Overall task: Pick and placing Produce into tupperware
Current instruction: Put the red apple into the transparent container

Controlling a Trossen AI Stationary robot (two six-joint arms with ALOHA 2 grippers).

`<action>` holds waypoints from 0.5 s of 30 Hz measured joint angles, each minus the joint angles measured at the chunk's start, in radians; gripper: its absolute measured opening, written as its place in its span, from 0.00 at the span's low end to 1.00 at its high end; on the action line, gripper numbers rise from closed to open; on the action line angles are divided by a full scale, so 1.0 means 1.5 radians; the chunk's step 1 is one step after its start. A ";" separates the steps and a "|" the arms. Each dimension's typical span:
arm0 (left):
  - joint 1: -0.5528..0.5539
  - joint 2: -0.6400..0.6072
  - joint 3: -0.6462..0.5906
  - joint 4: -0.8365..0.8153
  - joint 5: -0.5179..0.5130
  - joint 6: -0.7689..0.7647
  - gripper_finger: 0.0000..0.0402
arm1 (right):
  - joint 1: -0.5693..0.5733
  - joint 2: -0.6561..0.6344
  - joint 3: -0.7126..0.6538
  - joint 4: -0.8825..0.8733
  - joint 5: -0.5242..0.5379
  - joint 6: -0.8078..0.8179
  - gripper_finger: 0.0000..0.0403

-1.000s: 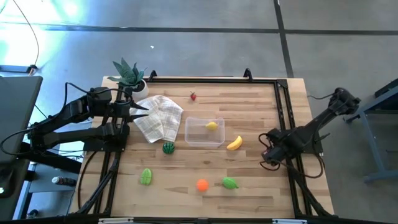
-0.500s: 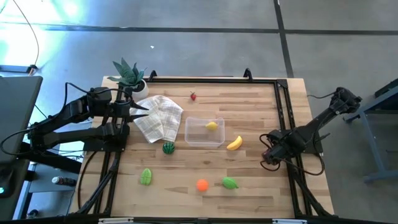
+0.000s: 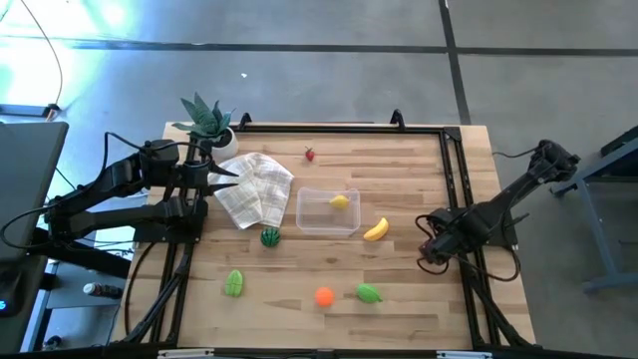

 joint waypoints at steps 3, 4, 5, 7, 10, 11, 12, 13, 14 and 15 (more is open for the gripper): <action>0.000 0.000 0.000 0.000 0.000 0.000 0.21 | 0.000 0.013 -0.002 0.004 0.000 -0.004 0.82; 0.000 0.000 0.000 0.000 0.000 0.000 0.21 | 0.000 0.020 -0.002 0.003 0.000 -0.005 0.83; 0.000 0.000 0.000 0.000 0.000 0.000 0.21 | 0.000 0.027 -0.002 0.004 0.000 -0.006 0.84; 0.000 0.000 0.000 0.000 0.000 0.000 0.21 | 0.000 0.038 -0.002 0.003 -0.001 -0.008 0.85; 0.000 0.000 0.000 0.000 0.000 0.000 0.21 | 0.000 0.048 -0.002 0.013 -0.008 -0.018 0.85; 0.000 0.000 0.000 0.000 0.000 0.000 0.21 | 0.000 0.051 -0.002 0.018 -0.010 -0.019 0.85; 0.000 0.000 0.000 0.000 0.000 0.000 0.21 | 0.000 0.053 -0.002 0.023 -0.011 -0.021 0.85; 0.000 0.000 0.000 0.000 0.000 0.000 0.21 | 0.000 0.054 -0.003 0.033 -0.011 -0.021 0.85; 0.000 0.000 0.000 0.000 0.000 0.000 0.21 | 0.000 0.054 -0.004 0.040 -0.012 -0.019 0.85; 0.000 0.000 0.000 0.000 0.000 0.000 0.21 | 0.000 0.056 -0.004 0.042 -0.012 -0.018 0.85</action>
